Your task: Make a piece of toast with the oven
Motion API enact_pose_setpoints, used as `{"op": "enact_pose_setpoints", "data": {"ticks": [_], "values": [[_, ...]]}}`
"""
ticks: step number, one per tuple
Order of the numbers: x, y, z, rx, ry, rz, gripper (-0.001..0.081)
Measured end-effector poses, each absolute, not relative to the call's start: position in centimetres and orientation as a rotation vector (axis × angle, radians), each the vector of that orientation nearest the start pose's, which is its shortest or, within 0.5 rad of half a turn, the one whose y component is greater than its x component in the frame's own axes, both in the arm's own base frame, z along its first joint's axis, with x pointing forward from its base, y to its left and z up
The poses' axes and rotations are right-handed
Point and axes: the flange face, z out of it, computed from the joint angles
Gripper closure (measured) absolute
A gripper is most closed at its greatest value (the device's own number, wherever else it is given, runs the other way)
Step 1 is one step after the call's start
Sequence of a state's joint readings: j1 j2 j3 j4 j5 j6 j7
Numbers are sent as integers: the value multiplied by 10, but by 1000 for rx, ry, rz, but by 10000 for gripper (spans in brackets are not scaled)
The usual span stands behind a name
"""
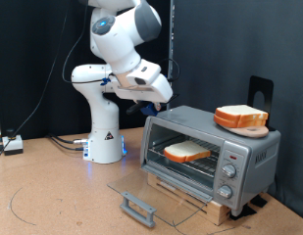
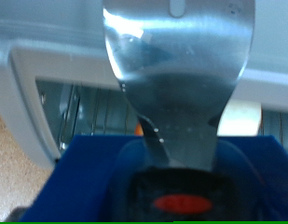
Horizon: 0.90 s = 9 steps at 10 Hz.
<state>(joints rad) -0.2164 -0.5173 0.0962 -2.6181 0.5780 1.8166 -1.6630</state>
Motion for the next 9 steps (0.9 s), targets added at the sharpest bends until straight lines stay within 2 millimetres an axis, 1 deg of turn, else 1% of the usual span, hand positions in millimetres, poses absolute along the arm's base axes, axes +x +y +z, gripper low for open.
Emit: {"op": "enact_pose_setpoints", "data": {"ticks": [2, 5, 9], "values": [[345, 29, 413, -2057, -1625, -258, 410], [333, 67, 420, -2055, -1640, -241, 410], [310, 118, 425, -2075, -1650, -201, 410]]}}
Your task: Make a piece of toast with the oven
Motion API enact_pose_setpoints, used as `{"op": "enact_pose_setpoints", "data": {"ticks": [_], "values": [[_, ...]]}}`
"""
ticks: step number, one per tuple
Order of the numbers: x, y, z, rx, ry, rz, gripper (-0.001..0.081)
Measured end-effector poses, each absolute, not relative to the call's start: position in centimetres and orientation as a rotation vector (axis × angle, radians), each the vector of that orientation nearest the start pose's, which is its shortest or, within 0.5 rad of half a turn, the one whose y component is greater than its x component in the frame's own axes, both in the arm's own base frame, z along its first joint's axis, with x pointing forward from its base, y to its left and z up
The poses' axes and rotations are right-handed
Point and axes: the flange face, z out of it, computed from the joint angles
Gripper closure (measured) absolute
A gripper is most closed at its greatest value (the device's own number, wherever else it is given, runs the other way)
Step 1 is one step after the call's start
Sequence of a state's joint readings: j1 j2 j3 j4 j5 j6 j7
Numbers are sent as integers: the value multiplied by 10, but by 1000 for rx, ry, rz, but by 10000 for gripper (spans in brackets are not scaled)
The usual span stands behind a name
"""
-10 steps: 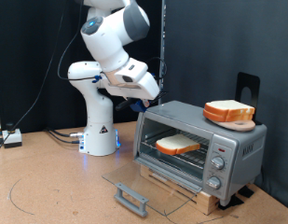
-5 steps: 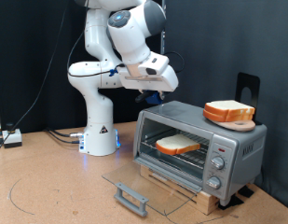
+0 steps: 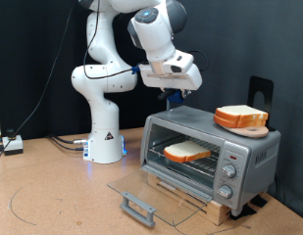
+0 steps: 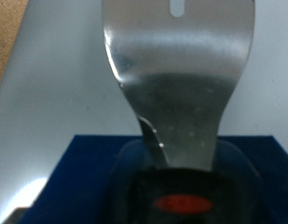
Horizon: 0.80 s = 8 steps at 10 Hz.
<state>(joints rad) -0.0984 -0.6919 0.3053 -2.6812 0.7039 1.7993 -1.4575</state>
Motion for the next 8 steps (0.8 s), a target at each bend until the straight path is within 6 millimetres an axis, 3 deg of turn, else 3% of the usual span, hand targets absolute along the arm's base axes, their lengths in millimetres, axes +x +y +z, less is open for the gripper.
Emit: {"op": "enact_pose_setpoints", "data": {"ticks": [2, 6, 7, 8], "values": [[296, 133, 415, -2114, -1649, -142, 410], [289, 133, 383, -2197, -1629, -152, 410], [290, 134, 382, -2188, -1620, -188, 337], [291, 135, 383, -2168, -1621, -225, 337]]}}
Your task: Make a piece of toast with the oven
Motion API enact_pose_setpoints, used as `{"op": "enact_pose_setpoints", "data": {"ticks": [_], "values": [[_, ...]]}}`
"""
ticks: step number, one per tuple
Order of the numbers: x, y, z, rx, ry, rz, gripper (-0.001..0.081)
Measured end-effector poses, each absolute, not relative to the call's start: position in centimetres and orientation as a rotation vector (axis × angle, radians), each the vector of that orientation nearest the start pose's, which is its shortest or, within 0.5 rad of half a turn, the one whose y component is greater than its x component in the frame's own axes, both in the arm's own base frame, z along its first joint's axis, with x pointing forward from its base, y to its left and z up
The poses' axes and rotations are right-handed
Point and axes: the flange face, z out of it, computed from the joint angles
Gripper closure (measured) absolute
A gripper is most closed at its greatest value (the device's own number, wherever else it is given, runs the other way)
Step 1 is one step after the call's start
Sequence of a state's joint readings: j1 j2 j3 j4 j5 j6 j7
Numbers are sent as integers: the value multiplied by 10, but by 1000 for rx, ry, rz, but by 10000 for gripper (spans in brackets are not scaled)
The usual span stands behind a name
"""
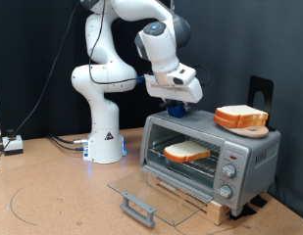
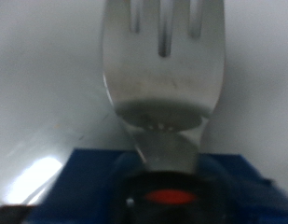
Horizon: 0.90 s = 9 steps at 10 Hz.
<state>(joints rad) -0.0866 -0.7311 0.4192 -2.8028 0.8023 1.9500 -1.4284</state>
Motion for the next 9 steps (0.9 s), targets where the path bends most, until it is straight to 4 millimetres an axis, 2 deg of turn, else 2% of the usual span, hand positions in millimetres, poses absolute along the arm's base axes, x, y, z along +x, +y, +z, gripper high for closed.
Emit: {"op": "enact_pose_setpoints", "data": {"ticks": [1, 2, 3, 4, 7, 9], "values": [[292, 136, 385, -2142, -1625, -264, 137], [292, 136, 389, -2120, -1633, -303, 137], [292, 135, 397, -2096, -1634, -334, 42], [291, 131, 408, -2073, -1632, -362, 6], [284, 118, 436, -2044, -1635, -409, -3], [286, 116, 434, -2039, -1638, -422, -3]]}}
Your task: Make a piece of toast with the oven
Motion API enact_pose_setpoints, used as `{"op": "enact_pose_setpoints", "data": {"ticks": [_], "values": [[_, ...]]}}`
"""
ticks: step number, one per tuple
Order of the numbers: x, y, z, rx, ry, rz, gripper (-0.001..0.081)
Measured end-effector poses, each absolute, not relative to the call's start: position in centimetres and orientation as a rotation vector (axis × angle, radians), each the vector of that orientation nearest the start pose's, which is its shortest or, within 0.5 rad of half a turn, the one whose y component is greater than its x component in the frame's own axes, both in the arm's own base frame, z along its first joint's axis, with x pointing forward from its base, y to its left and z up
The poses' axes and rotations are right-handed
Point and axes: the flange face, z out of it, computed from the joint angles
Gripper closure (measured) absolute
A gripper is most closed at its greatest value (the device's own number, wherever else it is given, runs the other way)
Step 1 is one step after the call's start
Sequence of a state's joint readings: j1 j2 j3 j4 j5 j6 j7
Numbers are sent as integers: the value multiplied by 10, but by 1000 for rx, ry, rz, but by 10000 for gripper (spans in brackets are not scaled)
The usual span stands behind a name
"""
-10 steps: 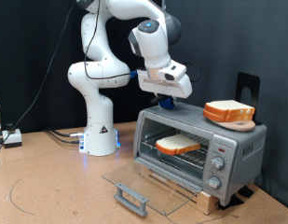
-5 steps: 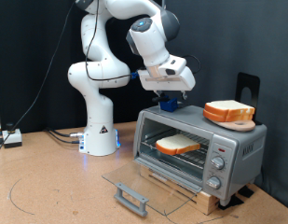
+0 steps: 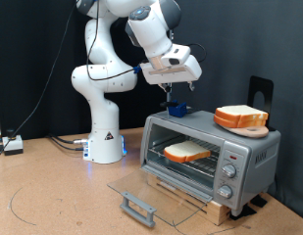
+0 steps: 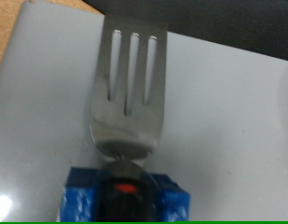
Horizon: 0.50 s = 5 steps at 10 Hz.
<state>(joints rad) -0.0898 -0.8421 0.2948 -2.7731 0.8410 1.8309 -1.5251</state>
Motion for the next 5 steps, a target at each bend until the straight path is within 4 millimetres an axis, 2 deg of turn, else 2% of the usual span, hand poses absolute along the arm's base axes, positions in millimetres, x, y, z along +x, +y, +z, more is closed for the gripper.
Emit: {"op": "enact_pose_setpoints", "data": {"ticks": [2, 5], "values": [[297, 90, 433, -2055, -1598, -485, -3], [309, 44, 426, -2158, -1500, -472, -3]]}}
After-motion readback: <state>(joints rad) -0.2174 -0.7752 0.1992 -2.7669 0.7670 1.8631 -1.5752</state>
